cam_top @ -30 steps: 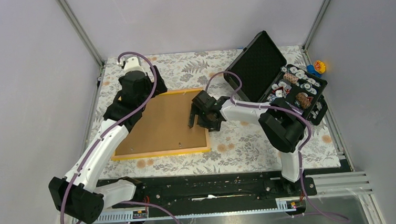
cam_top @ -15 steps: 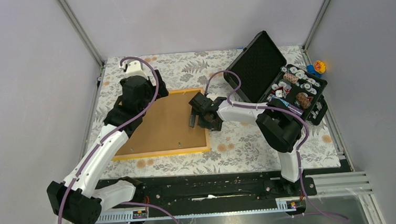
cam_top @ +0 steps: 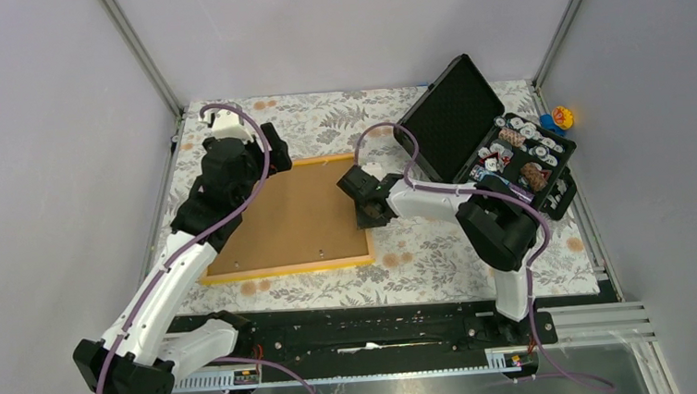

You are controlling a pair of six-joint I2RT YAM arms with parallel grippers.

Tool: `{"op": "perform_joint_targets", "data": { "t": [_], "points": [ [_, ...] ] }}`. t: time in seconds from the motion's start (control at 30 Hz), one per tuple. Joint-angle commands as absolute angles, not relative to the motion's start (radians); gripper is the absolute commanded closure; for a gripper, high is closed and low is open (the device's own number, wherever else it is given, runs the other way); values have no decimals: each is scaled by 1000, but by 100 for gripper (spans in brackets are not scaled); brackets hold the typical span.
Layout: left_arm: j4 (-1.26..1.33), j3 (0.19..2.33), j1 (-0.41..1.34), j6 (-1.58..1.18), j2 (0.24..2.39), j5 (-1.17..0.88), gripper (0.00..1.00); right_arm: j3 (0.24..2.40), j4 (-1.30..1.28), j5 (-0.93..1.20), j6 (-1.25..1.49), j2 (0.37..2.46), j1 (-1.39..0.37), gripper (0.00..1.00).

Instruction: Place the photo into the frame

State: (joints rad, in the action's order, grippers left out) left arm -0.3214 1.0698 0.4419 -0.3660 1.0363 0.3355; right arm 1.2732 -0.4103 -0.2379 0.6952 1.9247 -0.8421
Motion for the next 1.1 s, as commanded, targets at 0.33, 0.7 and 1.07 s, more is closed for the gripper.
{"op": "perform_joint_targets", "data": {
  "t": [0.33, 0.7, 1.07],
  "points": [
    [-277, 1060, 439, -373, 995, 290, 1, 1554, -393, -89, -64, 2138, -621, 98],
    [-276, 1060, 438, -373, 976, 287, 1, 2054, -769, -326, 91, 2247, -627, 27],
    [-282, 1071, 436, -376, 972, 262, 1, 1473, -585, -25, 461, 1902, -751, 14]
  ]
}}
